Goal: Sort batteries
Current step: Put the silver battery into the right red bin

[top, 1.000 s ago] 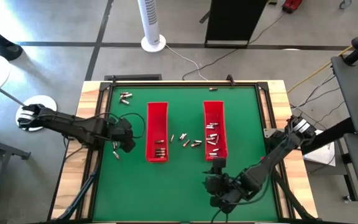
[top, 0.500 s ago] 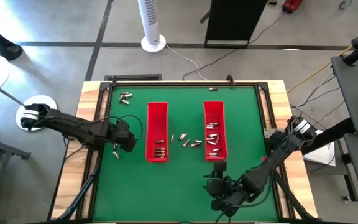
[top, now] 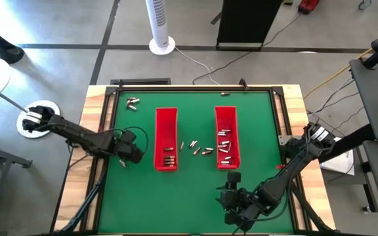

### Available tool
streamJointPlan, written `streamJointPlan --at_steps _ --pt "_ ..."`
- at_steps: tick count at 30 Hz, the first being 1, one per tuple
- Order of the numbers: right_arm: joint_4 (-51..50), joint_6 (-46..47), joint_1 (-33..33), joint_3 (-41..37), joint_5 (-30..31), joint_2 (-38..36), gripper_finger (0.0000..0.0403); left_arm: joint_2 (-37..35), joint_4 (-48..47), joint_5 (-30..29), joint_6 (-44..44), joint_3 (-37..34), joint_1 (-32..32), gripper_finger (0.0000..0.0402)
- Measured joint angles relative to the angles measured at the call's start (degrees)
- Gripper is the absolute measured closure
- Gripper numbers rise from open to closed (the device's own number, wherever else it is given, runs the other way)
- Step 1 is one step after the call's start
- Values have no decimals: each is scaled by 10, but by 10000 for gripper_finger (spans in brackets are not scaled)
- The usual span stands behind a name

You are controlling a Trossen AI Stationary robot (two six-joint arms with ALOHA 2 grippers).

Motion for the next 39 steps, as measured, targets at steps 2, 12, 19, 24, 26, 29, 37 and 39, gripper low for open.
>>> streamJointPlan --at_steps 2,12,19,24,26,29,37,39 --pt "0 -2 0 0 0 0 229 -1 10 -16 -21 -9 -18 380" --pt "-2 -8 0 0 0 0 223 6 29 -71 -96 -15 -67 375" --pt "-2 -8 0 0 0 0 231 40 61 -97 -104 -16 -69 373" --pt "-2 -8 0 0 1 0 236 85 76 -117 -108 -12 -70 361" --pt "-2 -9 0 0 1 0 236 100 78 -123 -108 -9 -71 353" --pt "-2 -12 0 0 1 0 232 115 73 -126 -108 -1 -74 346" --pt "-2 -13 0 0 1 0 226 123 72 -127 -116 1 -79 367" --pt "-2 -14 0 0 1 0 229 121 71 -124 -103 1 -79 386"
